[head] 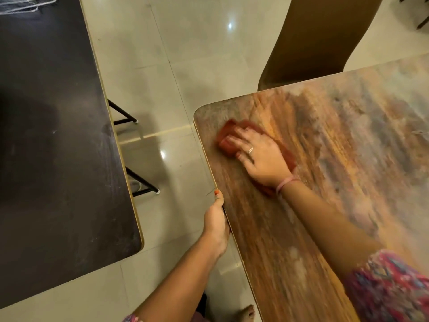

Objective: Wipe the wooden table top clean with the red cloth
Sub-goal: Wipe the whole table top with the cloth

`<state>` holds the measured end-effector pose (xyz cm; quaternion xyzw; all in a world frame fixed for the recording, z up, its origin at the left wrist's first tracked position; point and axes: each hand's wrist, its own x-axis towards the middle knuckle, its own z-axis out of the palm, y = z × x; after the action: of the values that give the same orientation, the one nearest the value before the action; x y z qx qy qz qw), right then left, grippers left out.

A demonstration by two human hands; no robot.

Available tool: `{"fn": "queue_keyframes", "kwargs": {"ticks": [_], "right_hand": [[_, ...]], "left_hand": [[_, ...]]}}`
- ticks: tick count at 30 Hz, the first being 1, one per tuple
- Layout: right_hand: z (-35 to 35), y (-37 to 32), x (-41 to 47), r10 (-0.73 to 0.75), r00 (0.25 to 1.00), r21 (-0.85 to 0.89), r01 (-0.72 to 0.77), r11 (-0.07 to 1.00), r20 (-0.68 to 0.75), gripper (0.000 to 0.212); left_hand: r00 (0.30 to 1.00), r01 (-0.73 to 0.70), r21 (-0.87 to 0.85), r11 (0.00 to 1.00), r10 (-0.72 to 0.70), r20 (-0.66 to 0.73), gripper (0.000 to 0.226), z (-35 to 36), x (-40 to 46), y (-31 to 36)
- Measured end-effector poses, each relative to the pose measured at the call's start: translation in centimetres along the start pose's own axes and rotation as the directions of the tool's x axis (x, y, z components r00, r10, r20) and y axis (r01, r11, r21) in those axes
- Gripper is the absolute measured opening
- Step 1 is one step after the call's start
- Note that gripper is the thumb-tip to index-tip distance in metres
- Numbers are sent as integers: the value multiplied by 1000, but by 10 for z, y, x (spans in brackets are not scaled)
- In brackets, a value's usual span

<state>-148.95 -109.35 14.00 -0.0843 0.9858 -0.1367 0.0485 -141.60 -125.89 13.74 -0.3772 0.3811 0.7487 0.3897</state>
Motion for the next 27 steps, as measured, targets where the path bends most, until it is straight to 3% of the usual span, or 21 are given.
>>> {"fn": "queue_keyframes", "kwargs": {"ticks": [2,5,6,7,9,11,12,14,15,17,18,19,20,21,23,25,27], "right_hand": [[-16,33,33,232,968,3,-233,973,-92,46],[-21,32,83,581,796,169,-557,813,-172,45],[-17,16,88,590,791,184,-563,806,-165,46],[-9,-1,84,531,833,177,-505,845,-155,46],[7,-30,51,276,953,129,-260,957,-126,44],[9,-29,13,89,994,106,-82,991,-67,44],[3,-16,8,54,997,107,-48,993,-59,44],[-8,14,18,159,981,76,-151,986,-113,42],[-12,23,30,273,947,75,-263,962,-168,42],[-16,24,61,559,794,172,-532,829,-238,44],[-14,13,76,664,708,212,-629,748,-241,46],[-9,-2,88,707,669,223,-671,707,-231,47],[-4,-21,94,679,702,207,-647,734,-212,48],[3,-41,93,581,791,180,-553,813,-193,48],[19,-77,69,271,949,97,-258,961,-163,47],[25,-88,30,61,992,67,-53,996,-111,45],[18,-63,14,74,993,98,-65,993,-87,45]], "left_hand": [[1000,-10,24,1000,10,0,35,-2,0,-2],[1000,-15,41,999,15,15,33,-6,-1,-4],[1000,-16,31,999,16,11,33,-6,-1,-4],[1000,-13,21,1000,13,6,33,-6,-1,-4],[1000,1,9,1000,-1,-6,35,-4,-2,-3],[1000,11,1,1000,-11,-9,37,-2,-2,-2],[1000,11,-10,1000,-11,-6,37,-2,-2,-1],[1000,5,-11,1000,-5,10,36,-3,-1,-2],[1000,2,-4,1000,-2,22,35,-4,-2,-2],[999,6,-17,1000,-6,36,34,-5,-4,-1],[999,8,-26,1000,-7,33,32,-4,-5,0],[1000,5,-33,999,-4,27,31,-2,-5,0],[1000,3,-47,999,-2,23,30,-2,-5,-1],[1000,-1,-68,998,3,24,29,-2,-6,-1],[1000,-20,-72,997,22,22,29,-3,-6,-2],[999,-41,-49,998,41,5,30,-3,-6,-2],[999,-48,-57,997,48,1,31,-2,-8,-2]]}}
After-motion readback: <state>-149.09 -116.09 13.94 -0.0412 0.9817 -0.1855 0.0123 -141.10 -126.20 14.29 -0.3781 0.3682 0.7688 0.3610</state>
